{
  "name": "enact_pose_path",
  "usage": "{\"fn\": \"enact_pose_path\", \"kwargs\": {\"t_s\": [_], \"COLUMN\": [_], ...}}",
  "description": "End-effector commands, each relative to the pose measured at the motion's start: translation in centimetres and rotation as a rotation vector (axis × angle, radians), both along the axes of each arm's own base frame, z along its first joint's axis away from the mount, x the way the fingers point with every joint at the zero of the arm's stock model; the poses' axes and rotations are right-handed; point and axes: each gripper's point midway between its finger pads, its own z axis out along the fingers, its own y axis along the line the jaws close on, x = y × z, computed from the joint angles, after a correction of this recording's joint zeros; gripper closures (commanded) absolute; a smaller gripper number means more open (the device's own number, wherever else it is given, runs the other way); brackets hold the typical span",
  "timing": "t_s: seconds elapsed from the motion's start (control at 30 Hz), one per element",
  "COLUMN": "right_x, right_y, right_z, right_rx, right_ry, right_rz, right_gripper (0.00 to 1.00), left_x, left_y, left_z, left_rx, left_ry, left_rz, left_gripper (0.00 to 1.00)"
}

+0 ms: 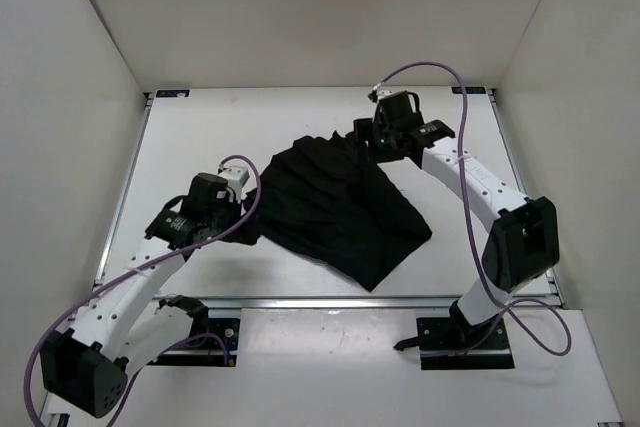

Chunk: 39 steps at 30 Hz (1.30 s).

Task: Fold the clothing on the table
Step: Flatten the skirt out

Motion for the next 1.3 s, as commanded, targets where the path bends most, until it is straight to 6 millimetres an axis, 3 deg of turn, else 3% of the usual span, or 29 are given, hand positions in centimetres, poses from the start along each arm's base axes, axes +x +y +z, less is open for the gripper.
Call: {"fn": "enact_pose_path", "kwargs": {"t_s": [0.0, 0.03, 0.07, 0.1, 0.17, 0.27, 0.3, 0.33, 0.37, 0.43, 0.5, 0.63, 0.83, 0.87, 0.9, 0.93, 0.97, 1.0, 1.17, 1.2, 1.23, 1.27], "right_x": [-0.6, -0.8, -1.3, -1.7, -2.7, -3.9, -4.3, -4.5, -4.4, -4.4, -4.6, -5.5, -7.0, -7.1, -7.3, -7.7, -7.8, -8.0, -10.1, -10.7, -11.6, -12.1], "right_y": [-1.2, -1.5, -2.3, -3.0, -3.4, -4.4, -5.0, -5.5, -5.9, -6.6, -7.1, -7.2, -7.6, -7.5, -7.5, -7.4, -7.1, -6.9, -5.0, -4.6, -3.1, -3.2], "right_z": [-0.6, 0.0, -1.0, -1.1, -1.2, -1.7, -2.3, -3.0, -3.3, -4.5, -5.8, -9.0, -12.6, -12.8, -13.2, -13.4, -13.5, -13.4, -12.5, -12.7, -11.4, -11.8], "right_rx": [0.0, 0.014, -0.003, -0.004, -0.001, -0.018, -0.038, -0.055, -0.061, -0.06, -0.048, -0.074, -0.108, -0.103, -0.106, -0.11, -0.109, -0.104, -0.03, -0.013, 0.06, 0.058], "right_ry": [-0.016, -0.025, -0.004, -0.009, -0.013, 0.011, 0.026, 0.04, 0.041, 0.066, 0.091, 0.158, 0.23, 0.239, 0.248, 0.26, 0.263, 0.262, 0.258, 0.267, 0.244, 0.263], "right_rz": [-0.031, -0.04, -0.04, -0.043, -0.02, -0.024, -0.033, -0.052, -0.068, -0.093, -0.109, -0.12, -0.13, -0.131, -0.127, -0.123, -0.117, -0.116, -0.065, -0.056, -0.018, -0.024], "right_gripper": [0.37, 0.37, 0.37, 0.37, 0.37, 0.36, 0.36, 0.36, 0.36, 0.35, 0.35, 0.28, 0.28, 0.36, 0.44, 0.71, 0.83, 0.99, 1.0, 1.0, 1.0, 1.0], "left_x": [0.4, 0.4, 0.4, 0.4, 0.2, 0.2, 0.0, -0.2, -0.6, -1.5, -1.8, -0.9, 0.9, 1.2, 1.4, 2.1, 2.3, 2.8, 6.6, 7.9, 11.7, 12.5], "left_y": [0.0, 0.1, 0.1, -0.3, -0.6, -0.5, -1.0, -1.7, -2.5, -5.2, -7.2, -7.4, -11.0, -11.3, -11.8, -11.9, -11.6, -11.6, -10.9, -10.7, -9.9, -10.1], "left_z": [-0.2, -0.5, 0.1, 0.4, 1.2, 2.0, 1.8, 2.1, 1.6, 1.4, 0.0, -3.1, -4.9, -5.0, -5.8, -6.0, -7.0, -7.7, -8.8, -8.8, -8.9, -8.1], "left_rx": [0.014, 0.016, 0.004, -0.009, -0.028, -0.048, -0.064, -0.1, -0.119, -0.209, -0.261, -0.237, -0.354, -0.378, -0.388, -0.396, -0.382, -0.369, -0.308, -0.295, -0.249, -0.255], "left_ry": [0.004, 0.003, -0.02, -0.039, -0.073, -0.083, -0.042, -0.025, 0.018, 0.067, 0.109, 0.186, 0.205, 0.213, 0.226, 0.217, 0.24, 0.251, 0.241, 0.235, 0.215, 0.194], "left_rz": [0.015, 0.016, 0.012, -0.006, -0.03, -0.016, -0.042, -0.069, -0.079, -0.146, -0.157, -0.084, -0.055, -0.036, -0.029, -0.016, -0.001, 0.011, 0.081, 0.091, 0.141, 0.142], "left_gripper": [0.01, 0.05, 0.32, 0.43, 0.77, 0.94, 0.91, 0.68, 0.52, 0.33, 0.26, 0.17, 0.21, 0.31, 0.58, 0.7, 0.86, 0.96, 1.0, 1.0, 1.0, 1.0]}}
